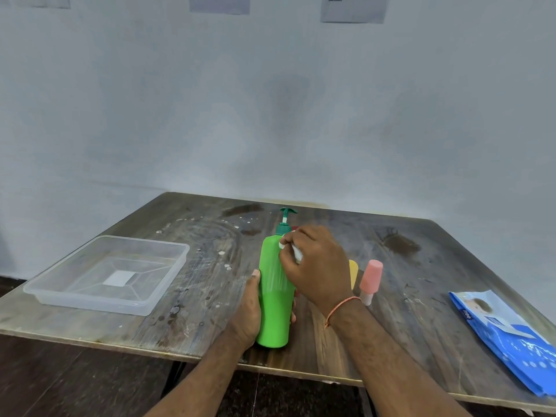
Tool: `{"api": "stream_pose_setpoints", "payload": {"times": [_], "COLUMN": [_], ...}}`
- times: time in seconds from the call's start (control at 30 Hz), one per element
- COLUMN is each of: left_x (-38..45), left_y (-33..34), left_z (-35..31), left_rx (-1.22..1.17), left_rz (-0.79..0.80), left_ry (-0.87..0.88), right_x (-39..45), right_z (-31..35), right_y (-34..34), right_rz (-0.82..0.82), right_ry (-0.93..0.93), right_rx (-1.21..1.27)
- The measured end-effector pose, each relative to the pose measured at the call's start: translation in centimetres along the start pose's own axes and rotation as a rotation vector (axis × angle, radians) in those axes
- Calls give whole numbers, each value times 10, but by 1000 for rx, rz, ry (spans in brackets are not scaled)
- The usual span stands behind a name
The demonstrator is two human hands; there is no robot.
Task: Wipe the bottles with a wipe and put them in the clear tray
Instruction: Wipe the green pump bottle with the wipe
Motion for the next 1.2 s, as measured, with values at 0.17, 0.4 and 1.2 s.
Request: {"api": "stream_pose_setpoints", "payload": {"times": [0.17,0.4,1.2], "left_x": [2,4,8], "left_y": [-4,-2,-6], "left_z": [3,2,5], "left_rx": [-3,-13,15], "left_rz": [0,3,-59], "left_ry": [10,2,30], "right_x": [-2,10,6], "right_z": [15,18,42], "right_y": [9,9,31], "right_rz": [83,46,254], "right_ry": [-93,-57,-214], "right_rx": [-53,-119,-265]}}
Point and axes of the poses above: each hand's wrist, its own x-axis towards the middle knuckle, its own y-axis out of the palm, z = x × y, the point moved 7 cm from there along x, towards the middle knuckle, and after that the axes turned 13 degrees about y, right-handed, at the moved point
